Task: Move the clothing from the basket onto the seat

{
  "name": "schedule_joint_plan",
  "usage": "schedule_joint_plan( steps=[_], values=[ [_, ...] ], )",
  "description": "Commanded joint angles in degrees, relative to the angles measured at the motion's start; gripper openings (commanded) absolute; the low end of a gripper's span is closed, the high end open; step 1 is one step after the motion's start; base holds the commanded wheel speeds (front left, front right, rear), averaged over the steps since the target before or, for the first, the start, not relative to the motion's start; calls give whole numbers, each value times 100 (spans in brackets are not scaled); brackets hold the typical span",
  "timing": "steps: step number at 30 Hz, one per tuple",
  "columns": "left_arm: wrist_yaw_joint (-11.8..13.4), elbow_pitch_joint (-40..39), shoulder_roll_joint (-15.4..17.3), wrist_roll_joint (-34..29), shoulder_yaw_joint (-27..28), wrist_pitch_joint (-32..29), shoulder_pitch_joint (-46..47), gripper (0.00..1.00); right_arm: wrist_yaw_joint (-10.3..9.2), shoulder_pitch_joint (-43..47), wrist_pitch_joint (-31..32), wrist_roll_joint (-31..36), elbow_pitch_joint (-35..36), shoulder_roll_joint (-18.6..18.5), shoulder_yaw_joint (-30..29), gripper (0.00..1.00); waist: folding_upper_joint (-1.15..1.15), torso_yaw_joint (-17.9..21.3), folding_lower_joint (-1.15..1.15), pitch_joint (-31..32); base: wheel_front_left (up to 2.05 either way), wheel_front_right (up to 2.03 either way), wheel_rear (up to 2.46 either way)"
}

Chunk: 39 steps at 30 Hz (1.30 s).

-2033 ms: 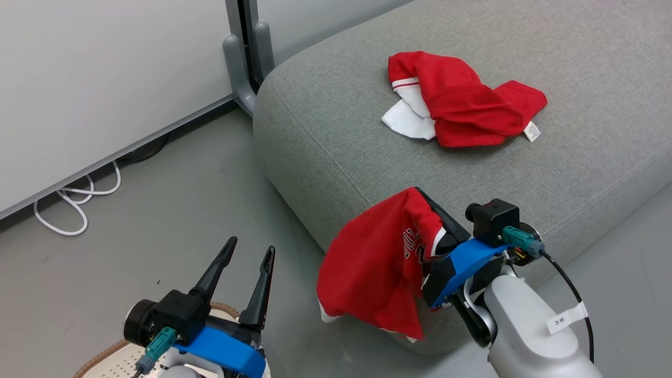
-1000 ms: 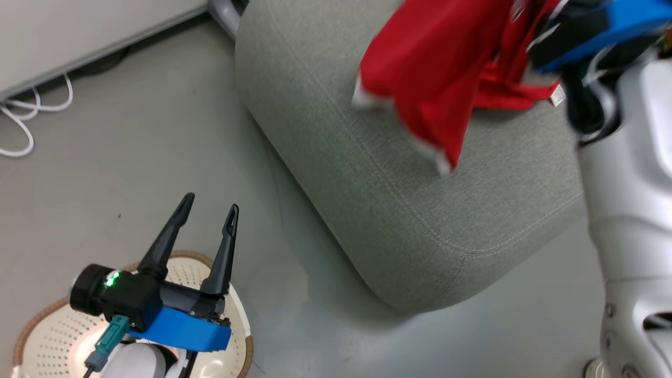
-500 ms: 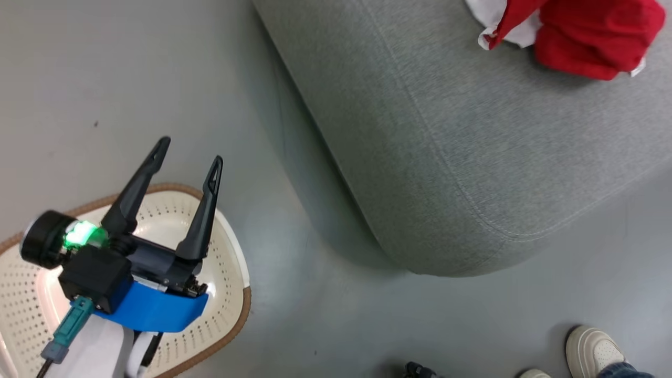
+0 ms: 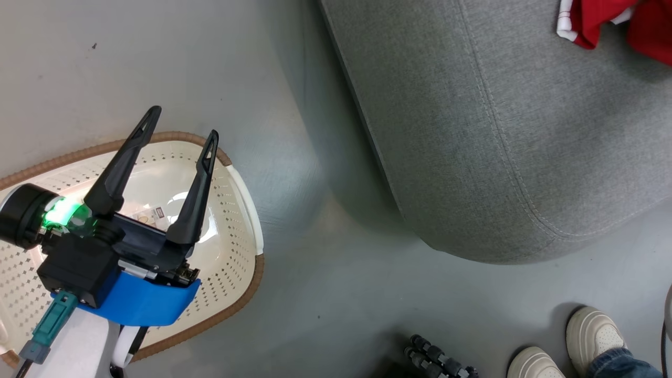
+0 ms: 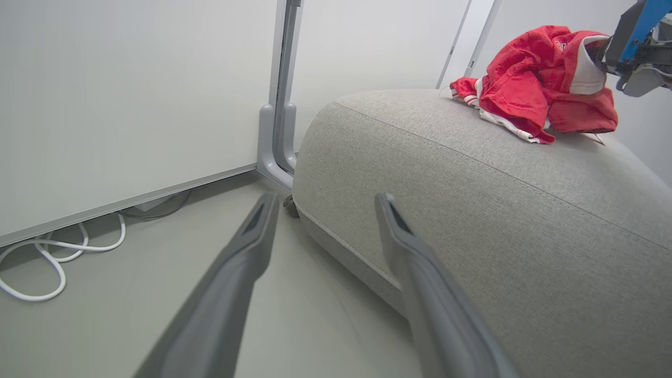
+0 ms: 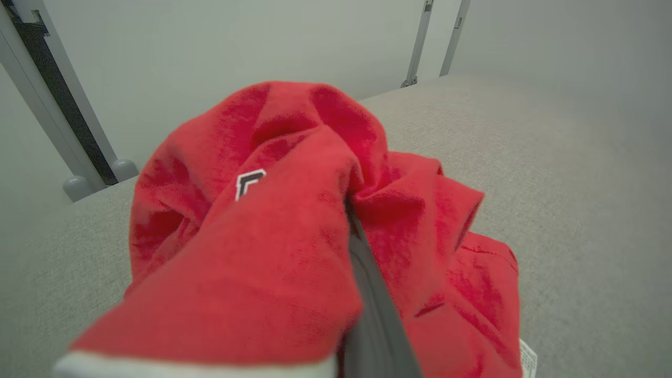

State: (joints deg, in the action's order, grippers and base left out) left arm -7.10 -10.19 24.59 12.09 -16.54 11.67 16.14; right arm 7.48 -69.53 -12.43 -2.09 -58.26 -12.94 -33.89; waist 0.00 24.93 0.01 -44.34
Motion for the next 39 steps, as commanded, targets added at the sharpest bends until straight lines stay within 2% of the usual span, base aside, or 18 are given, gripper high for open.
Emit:
schedule_joint_plan(
  steps=[1,8,13,14,15,16,17,30,39],
  values=[
    [16,-39,34,-13,9,-16,130,100,3,12,-64,171,-174,37,-87,0,0,-53,-1,-57,0,0,0],
    [37,59,-1,3,-44,23,221,100,3,-167,-190,578,-491,53,-280,0,0,-107,-1,-29,0,0,0],
    [45,143,-62,42,-94,77,252,100,3,-206,-226,845,-575,24,-204,0,0,-134,-1,69,0,0,0],
    [44,170,-74,46,-108,95,267,100,2,-212,-233,897,-596,14,-202,20,0,-144,-1,100,0,0,0],
    [42,197,-82,46,-118,107,286,100,2,-215,-232,939,-609,2,-210,46,0,-156,-1,130,0,0,0],
    [41,229,-95,59,-127,125,296,100,2,-203,-238,978,-624,1,-221,93,0,-168,-1,168,0,0,0],
    [40,264,-109,74,-144,147,306,100,2,-183,-244,1012,-635,-3,-242,100,0,-182,-1,208,0,0,0],
    [27,595,-259,151,-314,277,383,100,2,-15,-241,1530,-770,-44,-589,100,0,-354,-1,651,0,0,0],
    [10,1016,-592,277,-402,352,238,100,2,551,-273,1901,-798,208,-313,100,0,-380,-1,1488,0,0,0]
  ],
)
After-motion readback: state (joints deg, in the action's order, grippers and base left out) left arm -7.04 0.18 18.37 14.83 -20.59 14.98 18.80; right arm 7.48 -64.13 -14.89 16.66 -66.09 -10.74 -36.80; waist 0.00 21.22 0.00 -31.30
